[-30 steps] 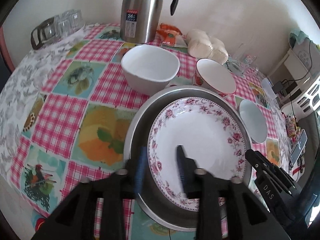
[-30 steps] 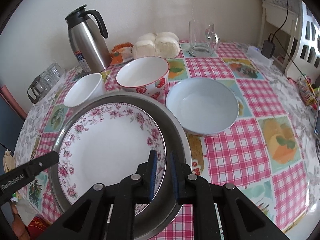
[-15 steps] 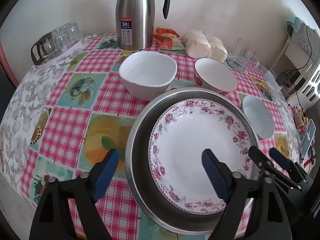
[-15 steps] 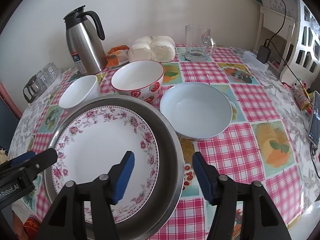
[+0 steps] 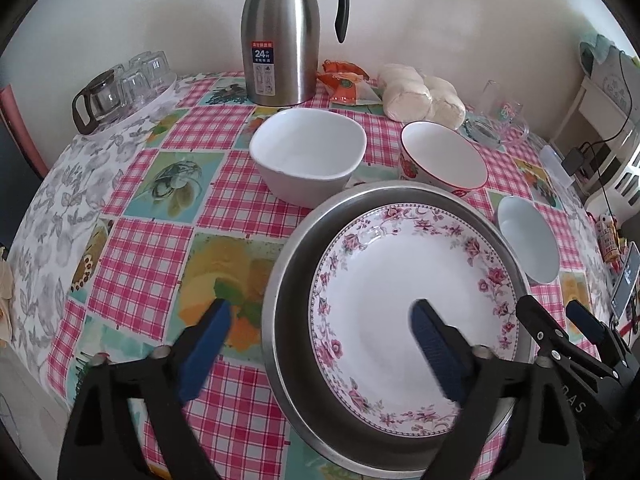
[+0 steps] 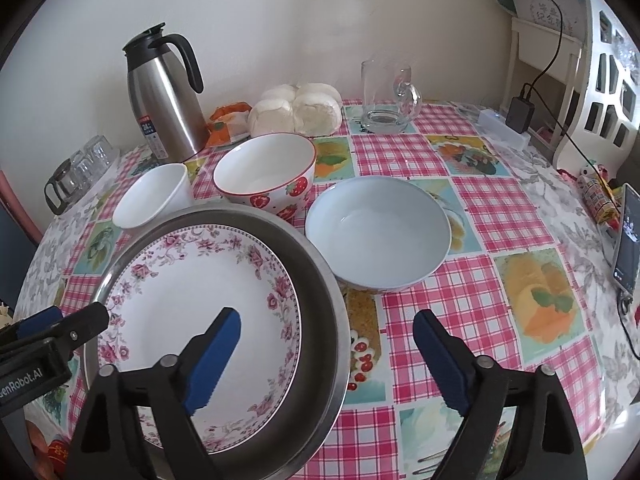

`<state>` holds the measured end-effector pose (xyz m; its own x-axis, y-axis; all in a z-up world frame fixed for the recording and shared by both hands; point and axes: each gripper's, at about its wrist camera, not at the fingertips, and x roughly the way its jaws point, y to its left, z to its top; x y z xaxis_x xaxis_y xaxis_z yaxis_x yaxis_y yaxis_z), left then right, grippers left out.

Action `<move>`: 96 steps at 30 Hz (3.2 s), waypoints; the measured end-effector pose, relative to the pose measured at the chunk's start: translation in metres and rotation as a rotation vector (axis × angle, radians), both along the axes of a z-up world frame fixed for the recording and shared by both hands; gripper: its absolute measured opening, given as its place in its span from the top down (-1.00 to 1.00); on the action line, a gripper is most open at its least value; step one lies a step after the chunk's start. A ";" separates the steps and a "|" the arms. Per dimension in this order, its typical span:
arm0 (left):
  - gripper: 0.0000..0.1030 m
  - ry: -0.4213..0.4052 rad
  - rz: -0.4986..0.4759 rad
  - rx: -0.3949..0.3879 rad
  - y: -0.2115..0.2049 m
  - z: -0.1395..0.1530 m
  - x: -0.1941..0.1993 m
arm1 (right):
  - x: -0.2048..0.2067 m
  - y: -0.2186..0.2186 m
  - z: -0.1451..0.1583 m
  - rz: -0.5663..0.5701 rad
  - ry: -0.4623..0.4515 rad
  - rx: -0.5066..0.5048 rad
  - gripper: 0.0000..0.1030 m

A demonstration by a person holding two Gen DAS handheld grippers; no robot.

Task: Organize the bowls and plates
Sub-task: 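Open the right gripper to release the floral plate in the basin, then move the right gripper to the rim of the red-rimmed white bowl, then close the right gripper on the red-rimmed bowl's rim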

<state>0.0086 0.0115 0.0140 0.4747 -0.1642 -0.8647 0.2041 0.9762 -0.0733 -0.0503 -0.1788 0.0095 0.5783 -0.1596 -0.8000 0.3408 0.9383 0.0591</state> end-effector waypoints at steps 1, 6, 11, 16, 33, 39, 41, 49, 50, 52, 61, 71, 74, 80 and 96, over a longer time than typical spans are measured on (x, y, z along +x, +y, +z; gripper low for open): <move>-0.95 -0.001 0.000 -0.001 -0.001 0.000 0.000 | 0.000 -0.001 0.000 0.001 -0.001 -0.002 -0.80; -0.95 -0.008 -0.002 0.000 -0.005 0.001 -0.002 | -0.002 -0.004 0.001 0.002 -0.006 -0.010 -1.00; -0.95 -0.007 0.005 -0.001 -0.008 0.001 -0.003 | -0.004 -0.011 0.000 0.004 -0.003 -0.003 -1.00; -0.95 -0.033 0.018 -0.009 -0.016 0.005 -0.006 | -0.009 -0.017 0.004 0.003 -0.017 -0.012 -1.00; -0.95 -0.202 -0.072 -0.056 -0.086 0.028 -0.002 | -0.031 -0.083 0.024 -0.222 -0.092 -0.006 -1.00; -0.95 -0.158 -0.059 -0.105 -0.095 0.024 0.022 | -0.019 -0.100 0.023 -0.318 -0.093 0.016 -1.00; -0.95 -0.141 -0.050 -0.126 -0.096 0.023 0.028 | -0.011 -0.101 0.024 -0.327 -0.096 0.025 -1.00; -0.95 -0.069 -0.004 -0.246 -0.091 0.020 0.065 | 0.020 -0.101 0.030 -0.303 -0.110 0.034 -1.00; -0.95 -0.060 -0.003 -0.244 -0.092 0.019 0.069 | 0.027 -0.102 0.029 -0.299 -0.105 0.038 -1.00; -0.95 -0.046 -0.002 -0.217 -0.095 0.017 0.077 | 0.036 -0.102 0.030 -0.291 -0.103 0.046 -1.00; -0.95 -0.033 0.034 -0.213 -0.092 0.027 0.109 | 0.073 -0.096 0.036 -0.235 -0.099 0.047 -0.94; -0.49 0.045 0.037 -0.220 -0.100 0.008 0.139 | 0.112 -0.095 0.025 -0.190 -0.043 0.056 -0.70; -0.37 0.069 0.037 -0.223 -0.102 0.000 0.145 | 0.123 -0.093 0.021 -0.162 -0.029 0.083 -0.62; -0.12 0.104 0.045 -0.194 -0.105 -0.012 0.155 | 0.147 -0.081 0.009 -0.083 0.021 0.107 -0.32; 0.69 0.193 0.025 -0.165 -0.113 -0.052 0.171 | 0.192 -0.059 -0.033 0.012 0.155 0.109 0.45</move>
<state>0.1792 -0.1011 -0.0381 0.3087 -0.3013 -0.9022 0.1470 0.9522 -0.2677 0.1417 -0.2382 -0.0232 0.4479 -0.0614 -0.8920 0.3429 0.9331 0.1080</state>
